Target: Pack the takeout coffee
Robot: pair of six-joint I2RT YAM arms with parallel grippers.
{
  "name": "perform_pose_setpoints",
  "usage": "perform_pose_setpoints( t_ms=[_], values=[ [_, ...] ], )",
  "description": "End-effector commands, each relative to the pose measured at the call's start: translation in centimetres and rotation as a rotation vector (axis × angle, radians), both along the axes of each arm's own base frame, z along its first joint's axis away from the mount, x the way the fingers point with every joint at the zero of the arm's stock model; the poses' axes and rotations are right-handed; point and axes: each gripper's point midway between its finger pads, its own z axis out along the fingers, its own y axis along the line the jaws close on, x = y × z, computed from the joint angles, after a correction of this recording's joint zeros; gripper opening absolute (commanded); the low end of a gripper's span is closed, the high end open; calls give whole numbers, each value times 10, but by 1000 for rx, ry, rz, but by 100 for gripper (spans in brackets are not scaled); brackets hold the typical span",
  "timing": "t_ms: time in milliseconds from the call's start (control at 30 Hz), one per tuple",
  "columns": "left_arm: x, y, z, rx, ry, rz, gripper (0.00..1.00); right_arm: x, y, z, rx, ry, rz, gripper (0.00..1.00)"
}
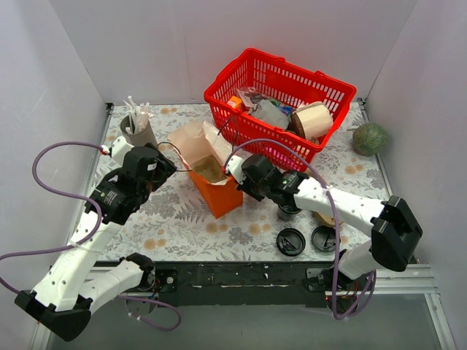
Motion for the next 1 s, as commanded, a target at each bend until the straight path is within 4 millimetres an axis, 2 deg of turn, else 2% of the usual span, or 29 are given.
perform_pose_setpoints(
  t_ms=[0, 133, 233, 400, 500, 533, 567, 700, 800, 900, 967],
  values=[
    [-3, 6, 4, 6, -16, 22, 68, -9, -3, 34, 75, -41, 33, 1],
    [-1, 2, 0, 0, -11, 1, 68, -31, -3, 41, 136, 40, 58, 1],
    [3, -6, -3, -14, -13, -27, 68, -41, -1, 41, 181, 67, 76, 1],
    [10, -19, -5, -37, -18, -69, 65, -38, -2, 47, 212, 53, 37, 1],
    [12, -21, -9, -31, -1, -71, 63, -34, -11, 60, 213, 36, -33, 1],
    [13, -22, -9, -34, -1, -75, 63, -32, -16, 71, 231, 18, -72, 1],
    [13, -23, -7, -40, -6, -79, 64, -33, -23, 71, 221, 23, -100, 1],
    [11, -22, 2, -44, -31, -88, 69, -30, -46, 93, 252, -38, -208, 1],
    [7, -19, 11, -44, -55, -93, 76, -28, -59, 123, 306, -108, -247, 1],
    [2, -15, 24, -47, -89, -95, 81, -26, -67, 169, 396, -206, -250, 1],
    [-1, -14, 34, -57, -115, -100, 85, -29, -71, 209, 480, -269, -225, 1]
  ],
)
